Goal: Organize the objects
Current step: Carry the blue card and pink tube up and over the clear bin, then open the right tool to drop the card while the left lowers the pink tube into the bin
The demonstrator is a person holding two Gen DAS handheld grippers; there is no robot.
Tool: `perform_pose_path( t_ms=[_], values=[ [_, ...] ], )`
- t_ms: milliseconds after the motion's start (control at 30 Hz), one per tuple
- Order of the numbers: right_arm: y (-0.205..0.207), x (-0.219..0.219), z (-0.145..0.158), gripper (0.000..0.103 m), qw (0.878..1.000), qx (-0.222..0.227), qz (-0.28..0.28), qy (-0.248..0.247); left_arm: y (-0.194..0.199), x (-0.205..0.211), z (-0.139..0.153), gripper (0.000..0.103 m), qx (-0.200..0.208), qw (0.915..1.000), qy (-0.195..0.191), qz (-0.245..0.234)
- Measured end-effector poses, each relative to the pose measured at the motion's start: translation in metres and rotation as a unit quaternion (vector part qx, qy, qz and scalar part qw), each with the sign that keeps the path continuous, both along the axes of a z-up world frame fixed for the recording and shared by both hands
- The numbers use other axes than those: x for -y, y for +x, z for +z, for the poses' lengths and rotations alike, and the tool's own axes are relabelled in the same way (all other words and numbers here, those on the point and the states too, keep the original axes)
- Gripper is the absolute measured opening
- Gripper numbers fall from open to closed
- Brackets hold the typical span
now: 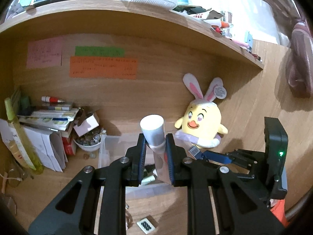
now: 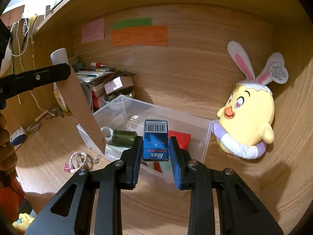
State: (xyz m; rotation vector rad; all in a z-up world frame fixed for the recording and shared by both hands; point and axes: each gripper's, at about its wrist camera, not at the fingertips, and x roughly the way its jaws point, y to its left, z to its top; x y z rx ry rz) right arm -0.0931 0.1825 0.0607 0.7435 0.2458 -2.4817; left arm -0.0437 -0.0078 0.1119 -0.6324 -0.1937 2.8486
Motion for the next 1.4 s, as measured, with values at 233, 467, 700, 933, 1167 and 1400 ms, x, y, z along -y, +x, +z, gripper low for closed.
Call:
perform_pose_path(
  t_ms=[233,467,700,933,1167,1400],
  values=[
    [-0.017,0.006,0.001,0.025,1.000,0.001,-0.004,0.006,-0.028,-0.003,-0.015,0.019,0.013,0.9999,-0.001,0.010],
    [-0.041,0.011,-0.017,0.025,0.999,0.029,-0.014,0.016,-0.062,-0.001,-0.044,0.019,0.062,0.9977,0.027,-0.004],
    [-0.059,0.016,-0.038,0.025,0.998,0.056,-0.022,0.028,-0.083,0.006,-0.065,0.019,0.104,0.9932,0.051,-0.009],
    [-0.068,0.023,-0.052,0.025,0.996,0.070,-0.022,0.043,-0.101,0.018,-0.090,0.020,0.159,0.9858,0.050,0.023],
    [-0.071,0.029,-0.060,0.025,0.995,0.076,-0.025,0.053,-0.104,0.021,-0.100,0.048,0.183,0.9818,0.036,0.038],
    [-0.068,0.030,-0.058,0.025,0.996,0.066,-0.022,0.058,-0.094,0.018,-0.091,0.069,0.155,0.9866,0.009,0.048]
  ],
)
